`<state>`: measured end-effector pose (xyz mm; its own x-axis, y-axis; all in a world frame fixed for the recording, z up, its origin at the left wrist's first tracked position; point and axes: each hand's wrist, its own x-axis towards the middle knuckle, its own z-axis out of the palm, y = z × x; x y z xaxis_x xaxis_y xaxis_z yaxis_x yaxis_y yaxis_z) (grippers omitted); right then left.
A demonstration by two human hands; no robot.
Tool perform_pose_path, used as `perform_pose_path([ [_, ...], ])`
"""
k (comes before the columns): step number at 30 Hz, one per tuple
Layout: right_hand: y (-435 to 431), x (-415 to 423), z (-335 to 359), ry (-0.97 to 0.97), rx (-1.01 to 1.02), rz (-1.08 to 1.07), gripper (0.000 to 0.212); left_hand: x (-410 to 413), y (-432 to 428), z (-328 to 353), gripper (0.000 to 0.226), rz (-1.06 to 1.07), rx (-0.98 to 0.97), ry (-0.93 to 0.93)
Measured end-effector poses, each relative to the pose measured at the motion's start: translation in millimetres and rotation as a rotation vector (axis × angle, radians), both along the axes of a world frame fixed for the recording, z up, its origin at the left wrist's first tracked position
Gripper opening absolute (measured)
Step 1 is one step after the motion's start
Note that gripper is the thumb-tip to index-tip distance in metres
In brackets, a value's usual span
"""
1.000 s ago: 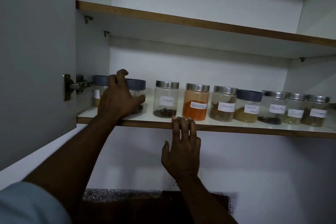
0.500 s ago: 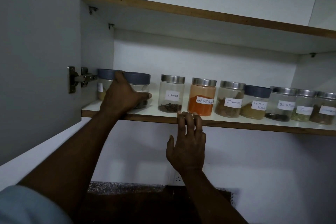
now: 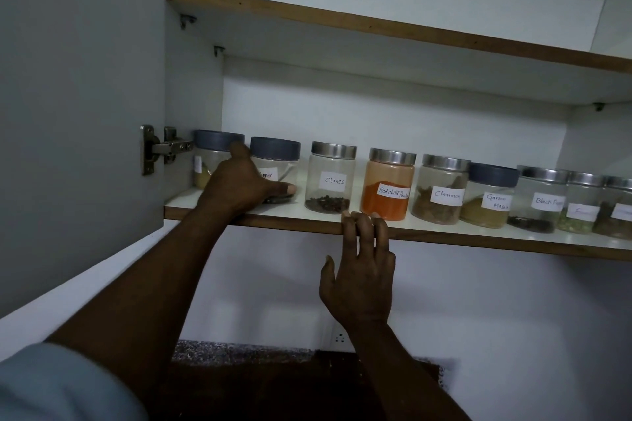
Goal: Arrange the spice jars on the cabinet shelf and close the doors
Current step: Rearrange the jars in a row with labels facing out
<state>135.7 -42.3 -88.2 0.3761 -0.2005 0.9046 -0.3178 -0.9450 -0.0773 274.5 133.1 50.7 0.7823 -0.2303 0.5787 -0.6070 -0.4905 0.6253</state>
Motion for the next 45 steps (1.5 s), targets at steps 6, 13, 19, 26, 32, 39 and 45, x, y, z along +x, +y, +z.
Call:
perform_pose_path([
  [6, 0, -1, 1, 0.0, -0.008, -0.008, 0.091, 6, 1, -3, 0.11, 0.003, 0.015, -0.001],
  [13, -1, 0, 0, -0.002, -0.013, -0.011, 0.091, 8, 5, 2, 0.086, -0.25, -0.037, 0.175],
  [19, -1, 1, 0, -0.012, -0.01, -0.011, 0.089, 5, 2, -5, 0.091, -0.118, 0.086, 0.049],
  [26, -2, 2, -1, -0.03, -0.008, -0.007, 0.09, 3, 3, -6, 0.091, -0.066, 0.105, 0.017],
  [32, -2, 1, -1, -0.027, -0.009, 0.001, 0.09, -3, 4, -6, 0.092, -0.026, 0.108, 0.024],
  [39, 0, -1, 1, -0.004, 0.006, 0.001, 0.091, -17, 15, -5, 0.088, -0.023, 0.039, 0.042],
  [45, -4, -3, -1, 0.009, -0.011, 0.019, 0.092, -37, 43, -12, 0.073, -0.014, -0.196, 0.115],
])
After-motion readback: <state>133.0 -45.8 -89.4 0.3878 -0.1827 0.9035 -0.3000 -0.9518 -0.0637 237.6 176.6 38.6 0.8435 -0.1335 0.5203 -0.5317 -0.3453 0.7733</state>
